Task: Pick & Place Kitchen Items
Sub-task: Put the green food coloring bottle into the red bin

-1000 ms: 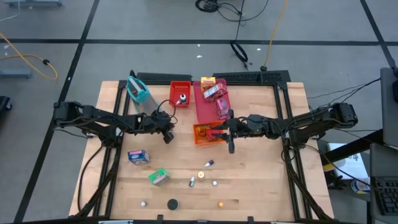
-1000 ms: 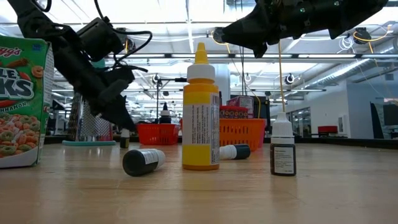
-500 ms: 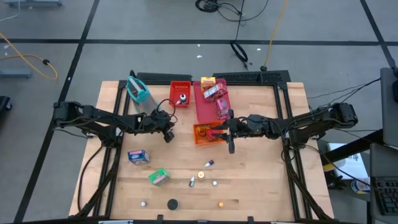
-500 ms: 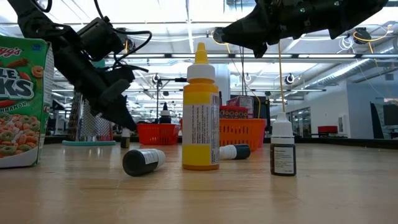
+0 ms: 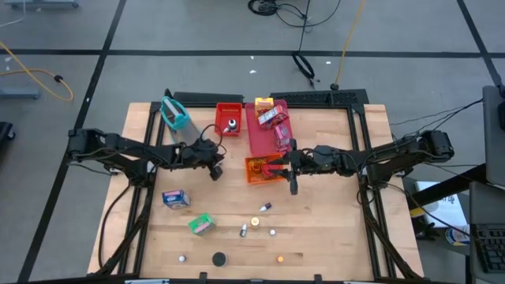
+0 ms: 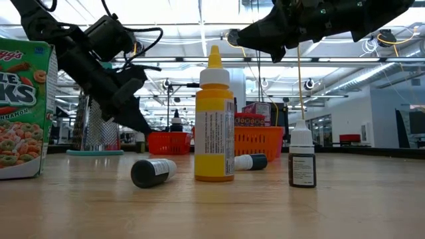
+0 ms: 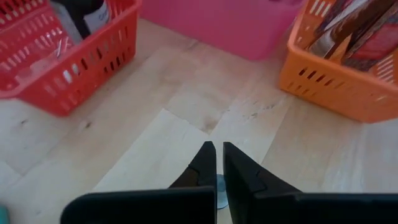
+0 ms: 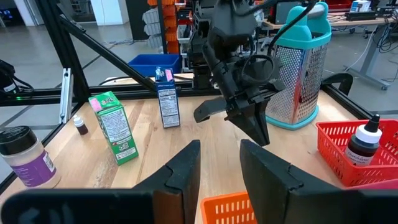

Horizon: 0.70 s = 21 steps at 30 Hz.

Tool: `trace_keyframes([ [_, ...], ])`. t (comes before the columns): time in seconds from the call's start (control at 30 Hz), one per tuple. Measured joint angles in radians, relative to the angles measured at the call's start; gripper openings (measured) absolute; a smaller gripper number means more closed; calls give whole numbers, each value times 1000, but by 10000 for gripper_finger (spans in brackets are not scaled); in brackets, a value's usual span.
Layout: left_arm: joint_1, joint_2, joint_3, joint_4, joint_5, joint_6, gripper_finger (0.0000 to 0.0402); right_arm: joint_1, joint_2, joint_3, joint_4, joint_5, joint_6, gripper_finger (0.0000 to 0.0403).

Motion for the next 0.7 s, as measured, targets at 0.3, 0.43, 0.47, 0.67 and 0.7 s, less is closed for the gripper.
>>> trace_keyframes([
  [0.3,35,0,149,-93,-43,61,1,0,0,0,-2,0,0,105],
  [0.43,82,0,260,-200,-63,105,0,0,0,0,-2,0,0,105],
  [0.47,94,0,286,-222,-64,116,0,0,0,0,-3,0,0,105],
  [0.67,198,-1,383,-268,-65,160,0,0,1,0,-6,0,0,105],
  [0.7,219,-1,390,-268,-71,160,0,0,1,0,-6,0,0,105],
])
